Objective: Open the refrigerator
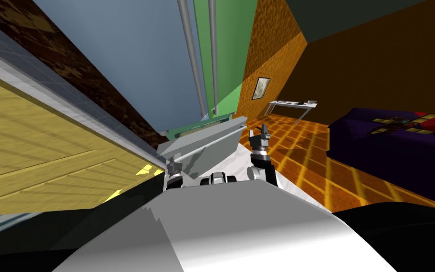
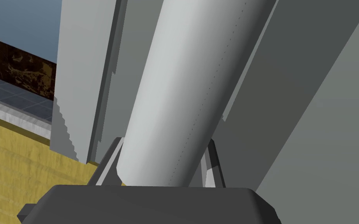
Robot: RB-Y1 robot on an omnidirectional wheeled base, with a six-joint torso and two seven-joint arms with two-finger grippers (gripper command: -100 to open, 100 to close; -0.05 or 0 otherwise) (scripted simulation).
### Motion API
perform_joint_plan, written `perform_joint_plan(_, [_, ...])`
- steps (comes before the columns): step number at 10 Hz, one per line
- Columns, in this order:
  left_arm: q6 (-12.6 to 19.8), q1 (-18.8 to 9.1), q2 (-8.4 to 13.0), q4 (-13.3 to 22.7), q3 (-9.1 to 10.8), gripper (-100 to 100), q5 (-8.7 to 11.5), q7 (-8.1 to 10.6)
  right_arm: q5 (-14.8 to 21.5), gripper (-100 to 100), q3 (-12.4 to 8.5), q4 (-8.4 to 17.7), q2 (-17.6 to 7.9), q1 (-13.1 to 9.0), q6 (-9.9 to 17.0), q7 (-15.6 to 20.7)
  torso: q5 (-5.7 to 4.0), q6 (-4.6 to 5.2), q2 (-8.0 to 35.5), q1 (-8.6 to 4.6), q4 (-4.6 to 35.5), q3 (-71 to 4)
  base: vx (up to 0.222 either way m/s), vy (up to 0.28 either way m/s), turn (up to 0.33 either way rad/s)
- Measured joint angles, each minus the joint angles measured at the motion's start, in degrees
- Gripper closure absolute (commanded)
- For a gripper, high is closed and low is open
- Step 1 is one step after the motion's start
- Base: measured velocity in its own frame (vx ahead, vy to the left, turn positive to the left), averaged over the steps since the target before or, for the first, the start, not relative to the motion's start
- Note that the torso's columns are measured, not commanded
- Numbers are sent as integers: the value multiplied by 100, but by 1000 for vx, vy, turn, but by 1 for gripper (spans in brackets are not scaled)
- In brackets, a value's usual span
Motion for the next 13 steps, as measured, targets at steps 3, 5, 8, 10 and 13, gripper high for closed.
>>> perform_joint_plan(3, [-10, 87, -7, -22, -37, 100, -8, 12, 0, 0, 0, 0, -1, 1, 0, 0, -8, 4, -41, 18, 6, -24, -128, -80, 10])
perform_joint_plan(5, [-47, 137, -7, -76, -68, 100, -17, 20, 0, 0, 0, 0, 0, 0, 0, 0, -1, 2, -3, -1, 1, -2, -162, -95, 11])
perform_joint_plan(8, [-20, 250, -12, -186, -100, -100, -19, 33, 0, 0, 0, 0, -1, 1, 0, 0, -8, 3, -36, 15, 3, -23, -82, -56, -2])
perform_joint_plan(10, [191, 371, -11, -485, -82, -100, 4, 41, 0, 0, -2, -1, -2, 3, -1, 0, -14, 0, -49, 17, 4, -37, 52, 12, -13])
perform_joint_plan(13, [487, 592, -1, -972, -68, -100, 38, 66, 0, 0, -1, 0, -1, 3, 0, 0, -22, -3, 22, -15, 23, 7, 18, -5, -12])
